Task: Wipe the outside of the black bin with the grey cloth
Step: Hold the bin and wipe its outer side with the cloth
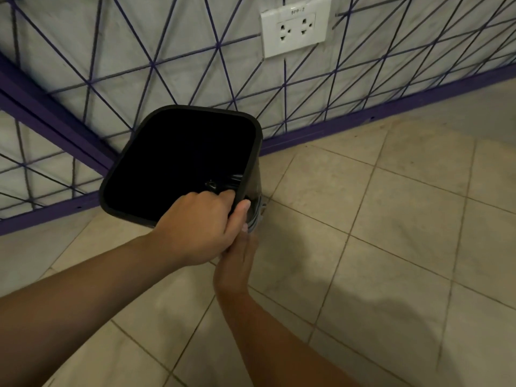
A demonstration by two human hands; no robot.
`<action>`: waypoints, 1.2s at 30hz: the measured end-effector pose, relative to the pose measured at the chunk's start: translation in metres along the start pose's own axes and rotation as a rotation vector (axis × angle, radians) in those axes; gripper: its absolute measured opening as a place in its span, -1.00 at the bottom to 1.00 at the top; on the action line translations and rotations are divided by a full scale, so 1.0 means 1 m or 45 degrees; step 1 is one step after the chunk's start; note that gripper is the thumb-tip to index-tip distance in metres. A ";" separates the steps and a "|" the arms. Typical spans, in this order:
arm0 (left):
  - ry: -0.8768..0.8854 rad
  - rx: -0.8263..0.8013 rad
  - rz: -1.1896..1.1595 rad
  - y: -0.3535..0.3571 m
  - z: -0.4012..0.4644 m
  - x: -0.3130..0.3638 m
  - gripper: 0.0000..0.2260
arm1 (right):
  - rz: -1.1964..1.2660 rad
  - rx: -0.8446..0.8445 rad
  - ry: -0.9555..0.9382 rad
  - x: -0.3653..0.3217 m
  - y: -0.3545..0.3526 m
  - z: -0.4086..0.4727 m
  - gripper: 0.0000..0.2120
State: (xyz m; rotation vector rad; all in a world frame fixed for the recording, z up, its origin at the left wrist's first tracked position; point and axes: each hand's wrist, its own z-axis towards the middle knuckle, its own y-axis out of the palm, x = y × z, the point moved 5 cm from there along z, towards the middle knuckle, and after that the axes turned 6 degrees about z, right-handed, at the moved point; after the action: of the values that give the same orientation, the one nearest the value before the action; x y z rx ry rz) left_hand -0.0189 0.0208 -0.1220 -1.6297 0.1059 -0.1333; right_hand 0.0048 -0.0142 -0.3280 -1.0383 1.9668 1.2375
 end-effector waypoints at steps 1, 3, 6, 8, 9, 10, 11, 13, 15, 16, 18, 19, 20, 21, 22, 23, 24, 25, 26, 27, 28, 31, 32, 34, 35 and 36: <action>-0.002 -0.011 -0.001 -0.001 0.000 0.000 -0.56 | 0.000 -0.003 0.010 0.004 -0.002 0.002 -0.38; -0.016 -0.034 0.005 -0.003 0.001 0.002 -0.60 | -0.057 -0.020 0.050 0.004 -0.004 0.003 -0.41; -0.013 -0.113 -0.045 -0.003 0.001 0.003 -0.61 | -0.093 -0.094 -0.029 -0.011 0.001 -0.005 -0.34; 0.003 -0.152 -0.061 -0.003 0.001 0.003 -0.60 | -0.129 -0.096 -0.022 -0.008 -0.005 -0.007 -0.15; 0.009 -0.160 -0.051 -0.003 0.002 0.002 -0.59 | -0.139 -0.071 -0.010 -0.005 -0.008 -0.001 -0.08; 0.010 -0.163 -0.041 -0.002 0.002 0.002 -0.58 | -0.131 -0.030 0.013 -0.005 -0.009 0.004 -0.03; 0.007 -0.164 -0.040 -0.002 0.002 0.001 -0.58 | -0.130 -0.016 0.058 -0.005 -0.007 0.011 0.01; 0.017 -0.164 -0.057 0.001 0.002 -0.001 -0.56 | -0.170 -0.050 0.090 -0.010 0.003 0.013 -0.05; 0.035 -0.176 -0.064 0.003 0.003 -0.002 -0.52 | -0.160 -0.088 0.015 -0.016 0.007 0.008 -0.11; 0.036 -0.183 -0.065 0.003 0.003 -0.003 -0.53 | -0.132 -0.085 0.014 -0.017 0.005 0.007 -0.09; 0.028 -0.183 -0.055 0.003 0.002 -0.002 -0.58 | -0.080 -0.016 0.090 -0.014 -0.001 0.014 -0.02; 0.026 -0.175 -0.048 0.002 0.002 -0.001 -0.60 | -0.034 -0.003 0.154 -0.012 -0.001 0.017 -0.02; 0.029 -0.168 -0.041 0.002 0.002 -0.001 -0.60 | 0.010 0.006 0.193 -0.014 0.002 0.016 0.01; 0.032 -0.165 -0.040 0.003 0.002 -0.001 -0.59 | 0.019 0.012 0.191 -0.014 0.006 0.013 0.07; 0.032 -0.166 -0.050 0.003 0.002 -0.002 -0.59 | 0.036 0.015 0.175 -0.015 0.010 0.006 0.11; 0.029 -0.164 -0.060 0.003 0.002 -0.002 -0.58 | 0.042 0.003 0.156 -0.013 0.013 0.002 0.12; 0.029 -0.159 -0.060 0.003 0.002 -0.003 -0.59 | 0.034 0.024 0.134 -0.013 0.011 -0.001 0.10; 0.030 -0.149 -0.055 0.003 0.001 -0.003 -0.59 | 0.017 0.034 0.121 -0.012 0.007 0.001 0.06; 0.031 -0.137 -0.051 0.002 0.001 -0.002 -0.60 | 0.027 0.084 0.154 -0.013 0.003 0.004 0.01; 0.030 -0.127 -0.052 0.002 0.001 -0.002 -0.61 | 0.064 0.108 0.219 -0.011 0.000 0.009 -0.03; 0.032 -0.118 -0.054 0.002 0.000 -0.002 -0.61 | 0.101 0.102 0.238 -0.012 0.001 0.009 -0.03; 0.044 -0.134 -0.091 0.003 0.000 -0.002 -0.62 | 0.067 -0.059 0.095 -0.015 0.013 -0.007 -0.01; 0.048 -0.137 -0.099 0.003 0.000 -0.002 -0.62 | 0.065 -0.049 0.074 -0.017 0.011 -0.011 0.00; 0.053 -0.133 -0.082 0.003 0.001 -0.003 -0.61 | 0.061 -0.021 0.101 -0.019 0.006 -0.004 0.03; 0.049 -0.128 -0.075 0.003 0.000 -0.004 -0.60 | 0.072 0.011 0.153 -0.017 0.002 0.003 0.02; 0.047 -0.121 -0.074 0.003 0.000 -0.004 -0.58 | 0.078 0.026 0.186 -0.018 0.003 0.008 -0.01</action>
State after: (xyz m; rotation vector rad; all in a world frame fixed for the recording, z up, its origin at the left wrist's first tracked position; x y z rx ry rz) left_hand -0.0228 0.0210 -0.1253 -1.7261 0.0941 -0.2056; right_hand 0.0123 -0.0009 -0.3160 -1.0929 2.1316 1.2014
